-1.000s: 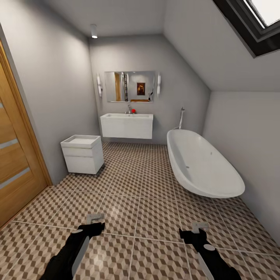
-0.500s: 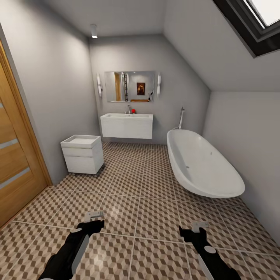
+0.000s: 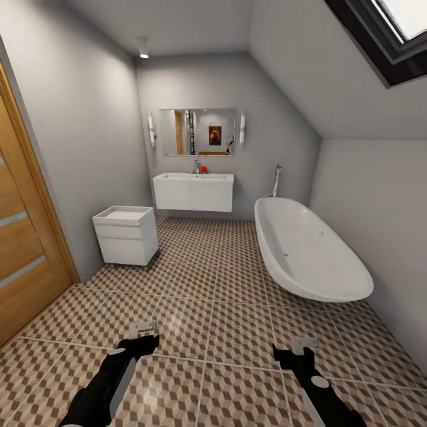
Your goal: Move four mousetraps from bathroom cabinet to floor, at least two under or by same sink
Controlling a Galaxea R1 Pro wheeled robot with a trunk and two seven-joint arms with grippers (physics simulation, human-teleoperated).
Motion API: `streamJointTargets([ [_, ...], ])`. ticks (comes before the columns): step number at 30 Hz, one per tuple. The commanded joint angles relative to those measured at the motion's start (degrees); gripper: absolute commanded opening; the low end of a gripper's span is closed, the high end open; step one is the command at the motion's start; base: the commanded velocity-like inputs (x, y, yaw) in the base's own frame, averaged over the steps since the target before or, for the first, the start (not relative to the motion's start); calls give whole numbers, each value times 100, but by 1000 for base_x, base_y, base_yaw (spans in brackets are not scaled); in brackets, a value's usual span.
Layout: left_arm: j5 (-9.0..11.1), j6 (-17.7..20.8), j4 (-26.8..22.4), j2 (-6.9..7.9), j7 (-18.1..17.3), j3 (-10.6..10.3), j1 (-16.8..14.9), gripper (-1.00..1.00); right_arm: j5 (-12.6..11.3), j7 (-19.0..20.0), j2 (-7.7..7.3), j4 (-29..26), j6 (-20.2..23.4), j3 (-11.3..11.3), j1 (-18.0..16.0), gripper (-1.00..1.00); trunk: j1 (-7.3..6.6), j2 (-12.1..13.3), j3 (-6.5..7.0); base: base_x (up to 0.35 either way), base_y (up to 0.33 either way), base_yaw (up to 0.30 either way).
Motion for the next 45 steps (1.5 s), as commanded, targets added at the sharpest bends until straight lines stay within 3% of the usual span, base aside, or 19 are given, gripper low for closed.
streamJointTargets([
  [1,43,31,-9,-5,24,8,-2,100,8,-6,1,3,-17,0,-2,100,0,-3,-6,0,0,0],
  [28,10,37,-9,14,57,17,-2,100,10,-6,5,2,-19,1,5,100,0,-3,-6,0,141,3],
  [45,18,31,-9,-16,66,9,-2,100,12,-6,6,3,-19,2,5,100,0,-3,-6,0,2,260],
])
